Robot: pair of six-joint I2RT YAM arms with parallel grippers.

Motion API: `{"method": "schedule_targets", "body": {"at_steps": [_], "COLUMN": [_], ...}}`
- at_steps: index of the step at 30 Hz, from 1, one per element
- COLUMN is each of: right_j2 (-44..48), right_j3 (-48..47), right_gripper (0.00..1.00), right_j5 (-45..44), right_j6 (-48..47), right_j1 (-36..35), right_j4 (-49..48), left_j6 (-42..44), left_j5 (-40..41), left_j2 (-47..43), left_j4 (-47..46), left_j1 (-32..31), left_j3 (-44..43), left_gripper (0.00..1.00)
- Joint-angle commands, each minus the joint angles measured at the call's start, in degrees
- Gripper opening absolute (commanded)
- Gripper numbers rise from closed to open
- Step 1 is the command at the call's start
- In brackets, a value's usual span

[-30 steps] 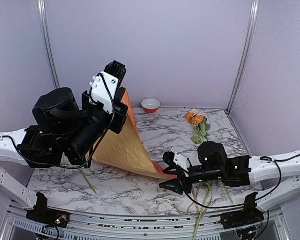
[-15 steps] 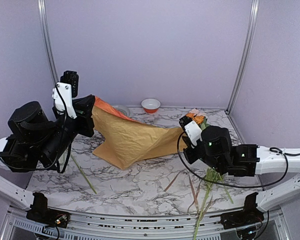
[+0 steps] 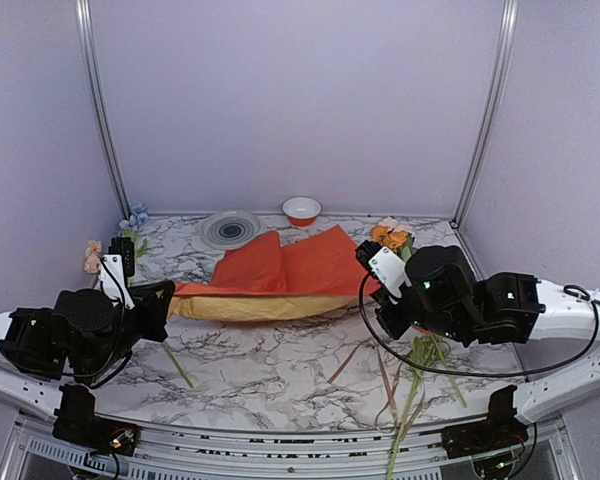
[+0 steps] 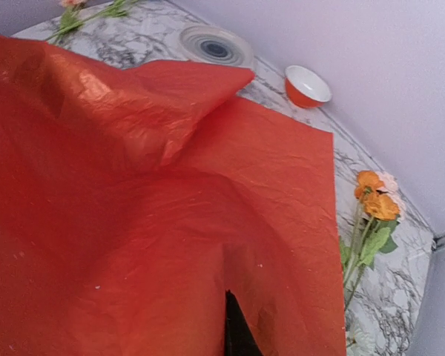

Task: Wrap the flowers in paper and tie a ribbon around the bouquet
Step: Unfold the folded wrapping paper at the center of the board.

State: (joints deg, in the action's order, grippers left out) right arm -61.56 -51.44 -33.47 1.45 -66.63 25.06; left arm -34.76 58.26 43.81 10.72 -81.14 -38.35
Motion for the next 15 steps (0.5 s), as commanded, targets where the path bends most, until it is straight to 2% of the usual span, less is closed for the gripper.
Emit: {"method": "schedule_targets", "body": {"at_steps": [1,6,9,10,12,15], "right_j2": [-5.0,-13.5,-18.3,-20.0,-23.3,-26.0], "right_j3": [-2.4,-2.4,-2.5,-2.7,-3.7,-5.6], "right_gripper": [0.05,0.06,0.11,0.16,0.31,0.5], "right_j5": [24.3,40.8,49.4,52.6,57.6,57.2], "right_j6": [-1.5,-2.2,-1.5,-1.6,-1.9,-2.6], "right_j1": [-4.2,-7.6,-8.0,-8.1,-8.2,-8.3], "right_j4": [4.2,-0.9,-6.4,-8.2,-10.4,-10.0], "left_j6": [-13.8,-22.9,-24.0,-24.3,-24.2,-23.6], "left_j5": [-2.1,-0.4,-3.0,-4.3,-4.9,-4.2], "left_j2": [-1.1,-3.6,-6.3,-6.6,-6.3,-5.4], "left_j4": [8.7,17.3,18.2,18.2,18.5,19.3], "left_j1": [0.7,3.8,7.6,8.5,9.0,9.6], "left_j3": [3.6,7.3,10.2,10.8,11.5,11.3], "left_gripper": [0.0,0.0,0.0,0.0,0.0,0.0]}}
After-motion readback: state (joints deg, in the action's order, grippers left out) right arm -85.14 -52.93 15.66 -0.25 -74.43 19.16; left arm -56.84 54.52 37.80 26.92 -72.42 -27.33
